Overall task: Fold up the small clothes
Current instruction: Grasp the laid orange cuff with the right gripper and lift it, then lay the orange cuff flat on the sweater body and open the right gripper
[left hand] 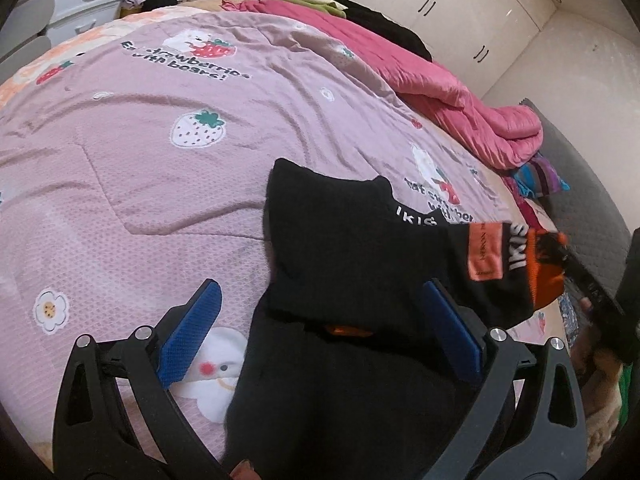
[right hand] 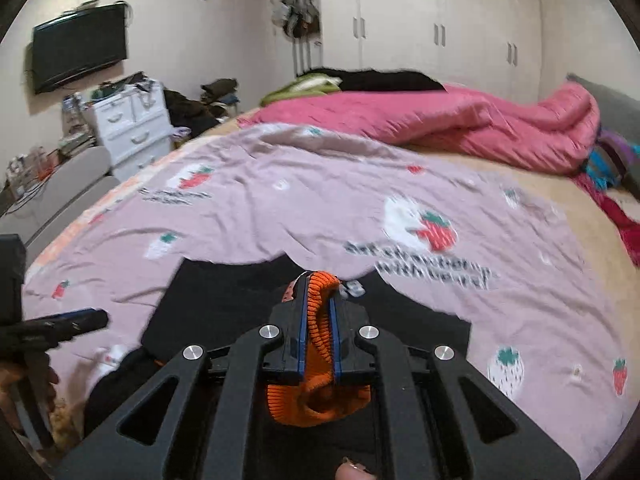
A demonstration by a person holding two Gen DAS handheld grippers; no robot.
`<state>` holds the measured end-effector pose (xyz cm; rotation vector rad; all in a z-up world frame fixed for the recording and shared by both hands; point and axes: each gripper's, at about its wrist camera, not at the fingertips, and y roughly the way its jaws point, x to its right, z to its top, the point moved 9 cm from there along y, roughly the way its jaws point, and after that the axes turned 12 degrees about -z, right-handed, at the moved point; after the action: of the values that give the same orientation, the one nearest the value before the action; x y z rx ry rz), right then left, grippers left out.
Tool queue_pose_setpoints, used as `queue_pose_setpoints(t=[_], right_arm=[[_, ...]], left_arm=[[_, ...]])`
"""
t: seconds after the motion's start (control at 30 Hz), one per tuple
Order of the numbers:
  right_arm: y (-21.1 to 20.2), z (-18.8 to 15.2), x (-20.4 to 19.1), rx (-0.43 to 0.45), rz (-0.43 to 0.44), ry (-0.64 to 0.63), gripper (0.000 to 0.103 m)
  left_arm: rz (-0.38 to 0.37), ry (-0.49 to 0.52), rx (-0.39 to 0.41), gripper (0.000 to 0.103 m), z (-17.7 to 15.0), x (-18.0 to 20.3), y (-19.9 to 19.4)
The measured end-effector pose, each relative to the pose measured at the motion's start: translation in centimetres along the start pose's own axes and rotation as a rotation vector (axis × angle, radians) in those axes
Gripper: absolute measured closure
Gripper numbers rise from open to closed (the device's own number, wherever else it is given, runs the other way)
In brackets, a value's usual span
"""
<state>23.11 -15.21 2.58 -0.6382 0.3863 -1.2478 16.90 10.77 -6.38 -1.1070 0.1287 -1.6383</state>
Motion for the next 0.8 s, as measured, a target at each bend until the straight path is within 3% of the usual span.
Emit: queue_pose_setpoints(t=[0.4, 0.8], right_arm=[[1.8, -4.8, 3.5, -0.049, -0.071, 0.076, 0.095], [2.8, -6.1, 4.4, -0.076, -0.105, 0.081, 0.095]], left_arm=[[0.000, 0.050, -0.038, 0.010, 0.2, 1.5, 2.6], [-0.001, 0.109, -0.098, 0.010, -0.4, 3.3, 5.7]])
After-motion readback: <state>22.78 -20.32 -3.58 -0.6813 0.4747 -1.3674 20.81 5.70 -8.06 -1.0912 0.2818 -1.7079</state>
